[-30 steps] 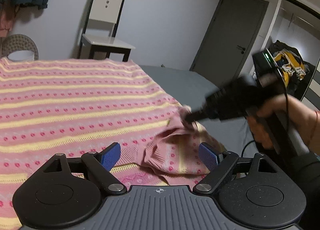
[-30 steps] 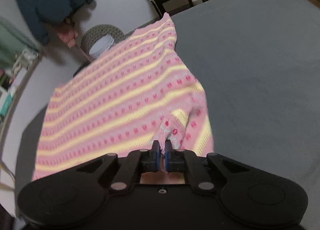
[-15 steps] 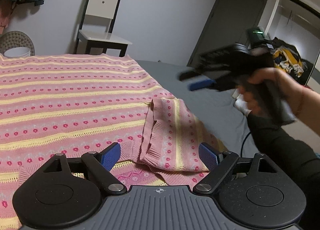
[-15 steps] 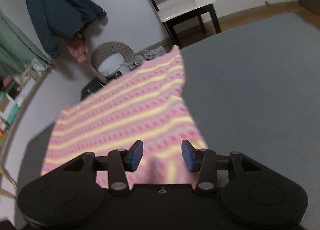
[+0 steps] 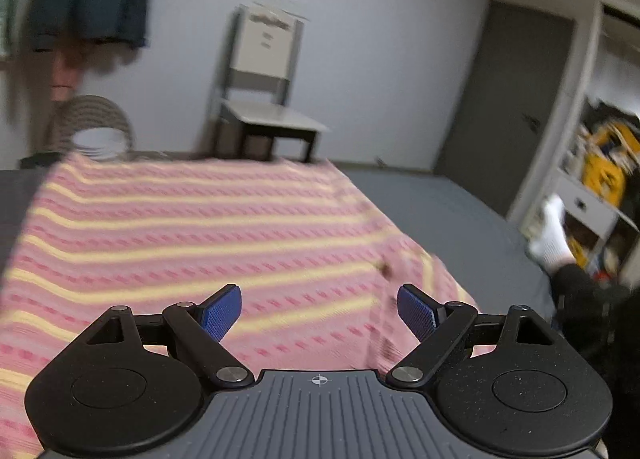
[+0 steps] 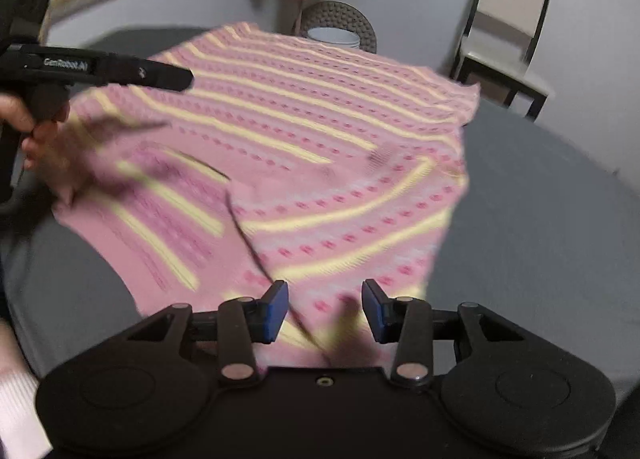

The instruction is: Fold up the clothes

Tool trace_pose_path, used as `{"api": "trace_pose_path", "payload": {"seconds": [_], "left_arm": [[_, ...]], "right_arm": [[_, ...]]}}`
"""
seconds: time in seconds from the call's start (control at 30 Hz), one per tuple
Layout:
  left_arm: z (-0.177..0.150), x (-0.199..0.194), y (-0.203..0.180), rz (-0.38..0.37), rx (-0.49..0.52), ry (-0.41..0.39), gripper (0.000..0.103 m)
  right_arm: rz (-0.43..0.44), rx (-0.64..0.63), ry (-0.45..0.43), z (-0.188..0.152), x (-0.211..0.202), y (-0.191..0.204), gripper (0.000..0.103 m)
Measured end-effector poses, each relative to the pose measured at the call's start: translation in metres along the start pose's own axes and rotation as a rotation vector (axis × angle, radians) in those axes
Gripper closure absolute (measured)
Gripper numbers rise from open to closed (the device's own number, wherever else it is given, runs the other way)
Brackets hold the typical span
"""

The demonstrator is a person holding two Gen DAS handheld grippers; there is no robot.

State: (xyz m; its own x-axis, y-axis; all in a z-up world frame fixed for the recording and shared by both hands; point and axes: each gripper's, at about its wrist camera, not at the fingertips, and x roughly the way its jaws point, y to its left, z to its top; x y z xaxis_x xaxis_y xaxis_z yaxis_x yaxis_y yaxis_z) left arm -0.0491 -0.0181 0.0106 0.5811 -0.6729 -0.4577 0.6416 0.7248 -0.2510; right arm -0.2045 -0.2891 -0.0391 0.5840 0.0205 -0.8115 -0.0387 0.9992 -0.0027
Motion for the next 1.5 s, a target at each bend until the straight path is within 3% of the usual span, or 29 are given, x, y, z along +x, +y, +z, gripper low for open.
{"api": "trace_pose_path", "payload": {"seconds": [0.1,0.17,0.27,0.4,0.5,0.57,0.63,0.73,0.87,0.93,1.03,1.2,1.3,1.4,1.43,1.47,1.5], "left_arm": [[0.01,-0.015,0.032,0.104,-0.055,-0.049,0.017],[0.017,-0.029,0.056,0.176,-0.102,-0.068,0.017],[0.027,-0.055,0.092,0.29,-0.141,-0.107,0.017],[0.03,-0.081,0.144,0.415,-0.214,-0.162,0.017],[0.019,-0.091,0.188,0.486,-0.292,-0.156,0.017],[0.007,-0.085,0.215,0.499,-0.358,-0.111,0.017],[-0.004,-0.083,0.237,0.498,-0.425,-0.054,0.017],[-0.009,-0.083,0.25,0.505,-0.496,-0.084,0.017],[-0.008,-0.081,0.253,0.447,-0.579,-0.186,0.017],[-0.011,-0.076,0.252,0.441,-0.588,-0.194,0.017],[-0.017,-0.076,0.254,0.492,-0.594,-0.202,0.017],[-0.029,-0.103,0.269,0.622,-0.667,-0.314,0.017],[-0.04,-0.115,0.275,0.675,-0.707,-0.348,0.017],[-0.044,-0.109,0.28,0.654,-0.727,-0.333,0.017],[-0.045,-0.107,0.282,0.644,-0.731,-0.329,0.017],[-0.045,-0.106,0.282,0.639,-0.73,-0.327,0.017],[-0.046,-0.106,0.282,0.635,-0.728,-0.326,0.017]], "right_arm": [[0.034,0.082,0.06,0.006,0.023,-0.006,0.062],[0.014,0.04,0.074,0.013,0.022,0.001,0.062],[-0.018,-0.041,0.025,0.022,0.01,0.021,0.062],[-0.041,-0.289,-0.073,0.031,0.0,0.071,0.06],[-0.119,-0.52,-0.092,0.038,0.005,0.101,0.058],[-0.173,-0.608,-0.082,0.045,0.009,0.108,0.058],[-0.156,-0.654,-0.088,0.053,0.004,0.113,0.058],[-0.083,-0.755,-0.131,0.066,-0.012,0.139,0.054],[0.028,-0.926,-0.217,0.076,-0.019,0.199,0.051],[0.098,-0.997,-0.252,0.079,-0.015,0.23,0.051],[0.168,-1.058,-0.268,0.088,0.003,0.272,0.051],[0.168,-1.191,-0.311,0.085,0.053,0.333,0.052],[0.143,-1.277,-0.309,0.076,0.085,0.35,0.057],[0.121,-1.322,-0.284,0.072,0.115,0.355,0.06],[0.109,-1.33,-0.272,0.072,0.123,0.355,0.071],[0.112,-1.309,-0.268,0.074,0.128,0.352,0.089],[0.123,-1.271,-0.269,0.078,0.131,0.347,0.093]]}}
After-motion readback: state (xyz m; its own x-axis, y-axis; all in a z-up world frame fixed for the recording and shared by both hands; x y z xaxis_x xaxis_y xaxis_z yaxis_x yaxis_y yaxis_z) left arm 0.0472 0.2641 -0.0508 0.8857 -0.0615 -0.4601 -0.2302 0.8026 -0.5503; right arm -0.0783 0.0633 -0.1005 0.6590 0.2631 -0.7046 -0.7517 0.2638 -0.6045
